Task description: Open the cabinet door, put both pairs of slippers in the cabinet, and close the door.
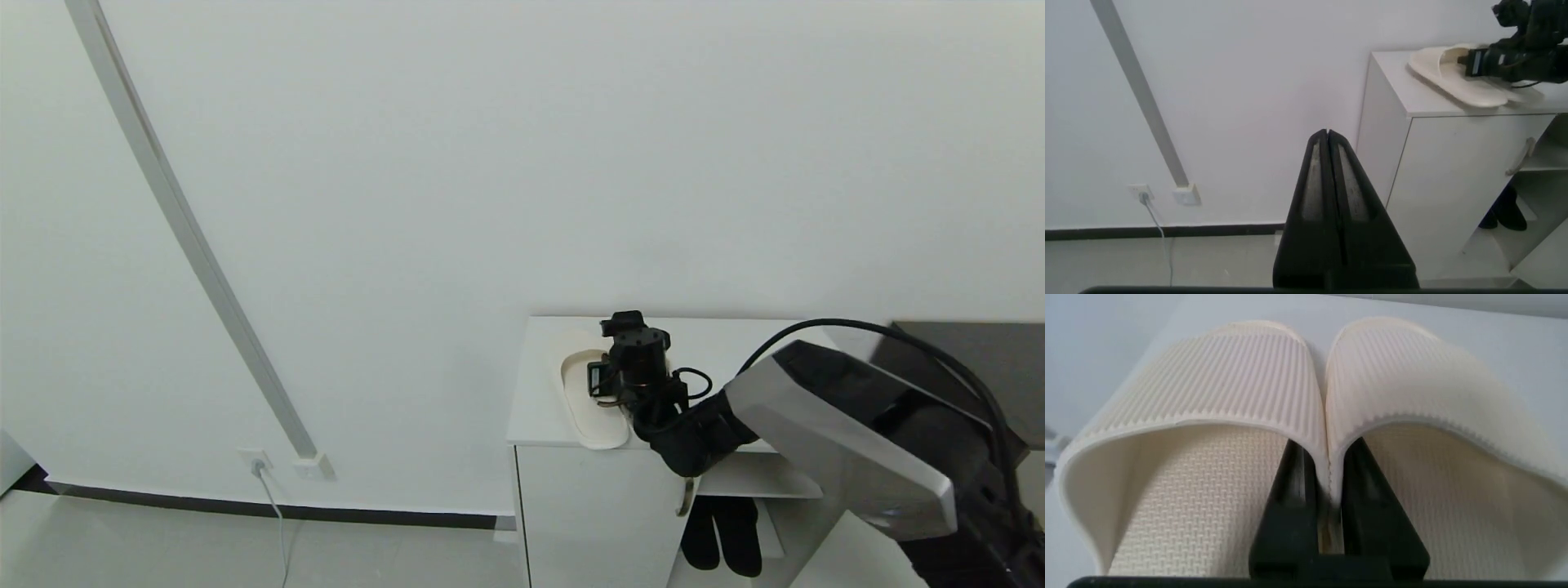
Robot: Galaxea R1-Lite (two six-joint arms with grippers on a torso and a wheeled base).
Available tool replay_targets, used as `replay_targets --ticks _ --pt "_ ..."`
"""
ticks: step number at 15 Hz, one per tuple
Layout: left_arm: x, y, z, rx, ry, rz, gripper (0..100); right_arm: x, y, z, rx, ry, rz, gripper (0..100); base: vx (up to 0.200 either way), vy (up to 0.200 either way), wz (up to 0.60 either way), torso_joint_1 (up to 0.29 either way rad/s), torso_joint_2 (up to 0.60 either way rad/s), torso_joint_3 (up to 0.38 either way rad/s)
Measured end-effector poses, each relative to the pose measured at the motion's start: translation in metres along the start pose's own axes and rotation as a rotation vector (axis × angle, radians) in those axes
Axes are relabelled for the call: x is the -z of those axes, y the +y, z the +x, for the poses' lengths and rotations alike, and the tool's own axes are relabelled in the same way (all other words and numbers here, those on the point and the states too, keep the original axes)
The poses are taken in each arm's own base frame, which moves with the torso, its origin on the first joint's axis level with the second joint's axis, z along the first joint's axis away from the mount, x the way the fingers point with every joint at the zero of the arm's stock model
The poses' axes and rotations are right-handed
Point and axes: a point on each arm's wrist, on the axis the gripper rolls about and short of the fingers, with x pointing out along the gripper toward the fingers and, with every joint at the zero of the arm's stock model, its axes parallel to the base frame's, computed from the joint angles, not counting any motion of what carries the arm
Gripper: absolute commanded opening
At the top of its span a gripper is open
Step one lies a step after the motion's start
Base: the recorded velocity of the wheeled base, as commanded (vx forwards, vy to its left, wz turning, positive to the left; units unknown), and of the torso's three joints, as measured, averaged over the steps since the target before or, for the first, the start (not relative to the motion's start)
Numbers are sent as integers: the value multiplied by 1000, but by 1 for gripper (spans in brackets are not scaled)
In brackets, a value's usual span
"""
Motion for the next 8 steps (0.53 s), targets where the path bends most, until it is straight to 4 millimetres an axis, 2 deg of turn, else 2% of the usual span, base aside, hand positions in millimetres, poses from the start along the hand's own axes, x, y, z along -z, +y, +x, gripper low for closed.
replay_targets --ticks 3,5,8 --pt "0 0 0 -1 0 0 0 -39 -11 -55 -131 4 1 0 0 0 0 0 0 0" --pt "0 0 0 0 0 0 0 -66 -24 -103 -257 4 4 0 0 0 0 0 0 0" --pt "0 0 0 0 0 0 0 -88 -45 -169 -460 0 -37 0 0 0 0 0 0 0"
